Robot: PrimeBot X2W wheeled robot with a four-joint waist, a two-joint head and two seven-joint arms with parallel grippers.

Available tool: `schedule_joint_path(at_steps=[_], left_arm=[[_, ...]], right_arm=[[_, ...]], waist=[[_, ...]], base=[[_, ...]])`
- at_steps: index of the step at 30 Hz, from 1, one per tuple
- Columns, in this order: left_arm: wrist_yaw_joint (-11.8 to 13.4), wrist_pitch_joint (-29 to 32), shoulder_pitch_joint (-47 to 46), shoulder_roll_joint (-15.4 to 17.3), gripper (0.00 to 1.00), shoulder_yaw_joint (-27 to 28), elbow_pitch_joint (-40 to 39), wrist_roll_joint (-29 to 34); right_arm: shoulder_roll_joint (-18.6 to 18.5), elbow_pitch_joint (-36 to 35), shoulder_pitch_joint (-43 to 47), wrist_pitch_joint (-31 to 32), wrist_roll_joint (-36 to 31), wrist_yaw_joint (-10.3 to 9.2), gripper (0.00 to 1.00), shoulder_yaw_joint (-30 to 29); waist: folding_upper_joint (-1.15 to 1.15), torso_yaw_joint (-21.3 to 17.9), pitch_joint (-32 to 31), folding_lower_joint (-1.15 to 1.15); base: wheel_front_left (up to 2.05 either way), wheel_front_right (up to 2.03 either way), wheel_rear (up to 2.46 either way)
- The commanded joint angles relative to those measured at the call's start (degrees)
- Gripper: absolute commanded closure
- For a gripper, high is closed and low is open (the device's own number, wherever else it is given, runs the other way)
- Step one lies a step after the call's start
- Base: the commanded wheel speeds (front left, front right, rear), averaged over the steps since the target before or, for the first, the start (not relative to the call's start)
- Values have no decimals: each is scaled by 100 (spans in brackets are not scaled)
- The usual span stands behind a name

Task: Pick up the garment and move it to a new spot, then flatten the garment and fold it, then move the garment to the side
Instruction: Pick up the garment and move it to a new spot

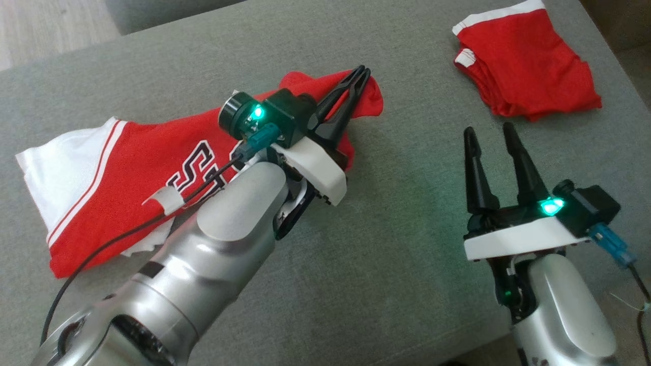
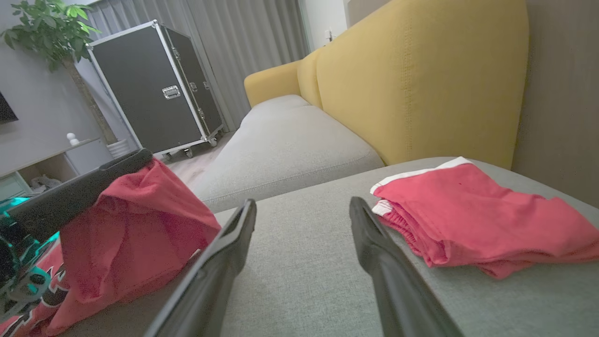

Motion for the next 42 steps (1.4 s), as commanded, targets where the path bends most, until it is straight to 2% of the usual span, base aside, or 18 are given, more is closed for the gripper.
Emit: schedule_joint_path(at_steps=[1,2,5,9,18,21,25,30,35,38,42], left_arm=[[13,-61,-246,39,12,145,-86,-34],[28,-65,-226,37,0,140,-66,-36],[110,-72,-143,35,0,251,-100,-39],[203,-74,128,80,0,665,-284,116],[357,-75,1418,868,0,1798,-1158,698],[384,-75,1822,1039,0,2014,-1324,737],[459,-75,2887,1265,0,2395,-1778,844],[558,-75,3693,1146,0,2703,-2226,942],[493,-75,3921,985,0,2853,-2387,1121],[443,-75,3907,899,0,2930,-2430,1207],[357,-75,3754,768,0,2984,-2452,1338]], right_arm=[[-8,-217,-196,-36,2,11,0,63],[-8,-216,-191,-36,-15,11,0,35],[-8,-217,-163,-36,-93,11,0,-61],[-8,-206,-79,-36,-253,11,0,-206],[-8,-186,233,-36,-557,11,0,-482],[-8,-171,336,-36,-576,11,0,-465],[-8,-112,608,-36,-539,11,0,-422],[-8,-83,774,-36,-485,11,0,-399],[-8,-70,691,-36,-608,11,0,-396],[-8,63,380,-9,-989,11,0,-510],[-65,465,-396,606,-1373,11,0,-941]], waist=[[0,32,-16,-1],[0,81,-47,-1],[0,319,-183,-1],[0,779,-468,-1],[0,1815,-1169,-1],[0,1978,-1284,-1],[0,2288,-1494,-1],[0,2485,-1555,-1],[0,2620,-1490,-1],[0,2651,-1333,-1],[0,2728,-992,-1]], base=[[0,0,0],[0,0,0],[0,0,0],[0,0,0],[0,0,0],[0,0,0],[0,0,0],[0,0,0],[0,0,0],[0,0,0],[0,0,0]])
